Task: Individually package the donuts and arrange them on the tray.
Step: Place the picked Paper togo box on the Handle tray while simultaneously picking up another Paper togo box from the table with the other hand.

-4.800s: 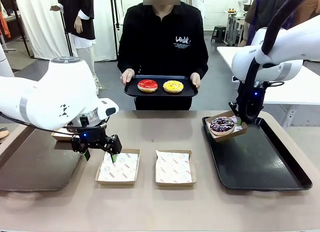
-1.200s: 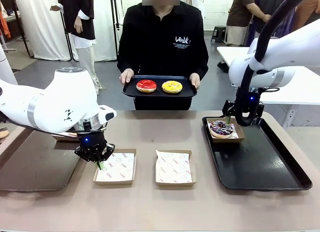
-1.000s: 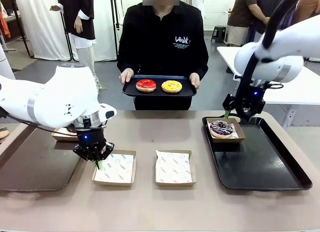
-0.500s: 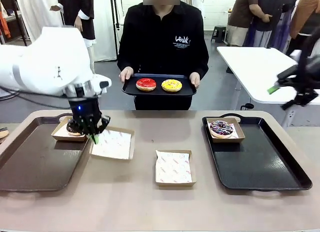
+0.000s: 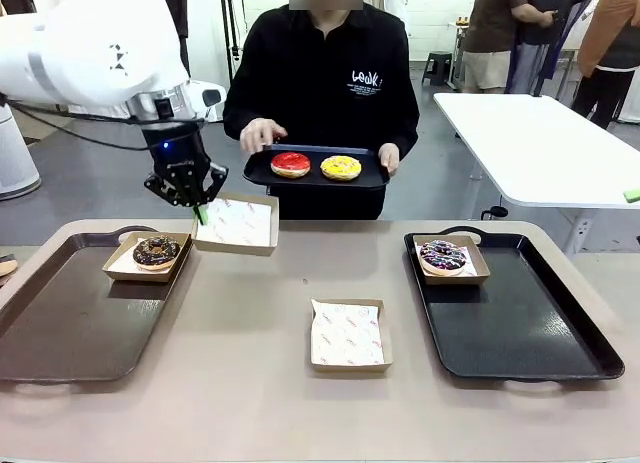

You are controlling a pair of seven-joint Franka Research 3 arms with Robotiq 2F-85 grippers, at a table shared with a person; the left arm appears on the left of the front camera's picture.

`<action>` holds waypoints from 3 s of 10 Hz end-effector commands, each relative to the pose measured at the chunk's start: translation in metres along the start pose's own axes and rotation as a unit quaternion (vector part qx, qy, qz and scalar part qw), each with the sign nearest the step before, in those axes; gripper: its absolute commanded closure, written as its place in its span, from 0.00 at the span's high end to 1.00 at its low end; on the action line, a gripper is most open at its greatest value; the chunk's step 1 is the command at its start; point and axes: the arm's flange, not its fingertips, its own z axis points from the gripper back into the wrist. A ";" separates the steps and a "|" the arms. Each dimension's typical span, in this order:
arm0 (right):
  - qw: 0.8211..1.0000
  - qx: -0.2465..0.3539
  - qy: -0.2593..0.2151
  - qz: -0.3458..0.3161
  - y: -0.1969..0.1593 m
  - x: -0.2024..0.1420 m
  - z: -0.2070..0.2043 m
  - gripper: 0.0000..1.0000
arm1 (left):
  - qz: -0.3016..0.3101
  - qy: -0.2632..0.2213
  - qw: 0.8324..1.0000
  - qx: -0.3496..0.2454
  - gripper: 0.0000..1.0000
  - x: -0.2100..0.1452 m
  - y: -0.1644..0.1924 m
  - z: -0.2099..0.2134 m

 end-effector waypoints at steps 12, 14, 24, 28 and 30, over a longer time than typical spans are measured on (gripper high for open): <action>0.998 0.052 -0.022 0.008 -0.040 -0.033 -0.007 1.00 | -0.014 0.009 0.999 0.031 0.00 0.061 -0.005 -0.012; 0.998 0.052 -0.022 0.008 -0.040 -0.033 -0.007 1.00 | -0.014 0.009 0.999 0.031 0.00 0.061 -0.005 -0.012; 0.998 0.052 -0.022 0.008 -0.040 -0.033 -0.007 1.00 | -0.014 0.009 0.999 0.031 0.00 0.061 -0.005 -0.012; 0.998 0.052 -0.022 0.008 -0.040 -0.033 -0.007 1.00 | -0.014 0.009 0.999 0.031 0.00 0.061 -0.005 -0.012; 0.998 0.052 -0.022 0.008 -0.040 -0.033 -0.007 1.00 | -0.014 0.009 0.999 0.031 0.00 0.061 -0.005 -0.012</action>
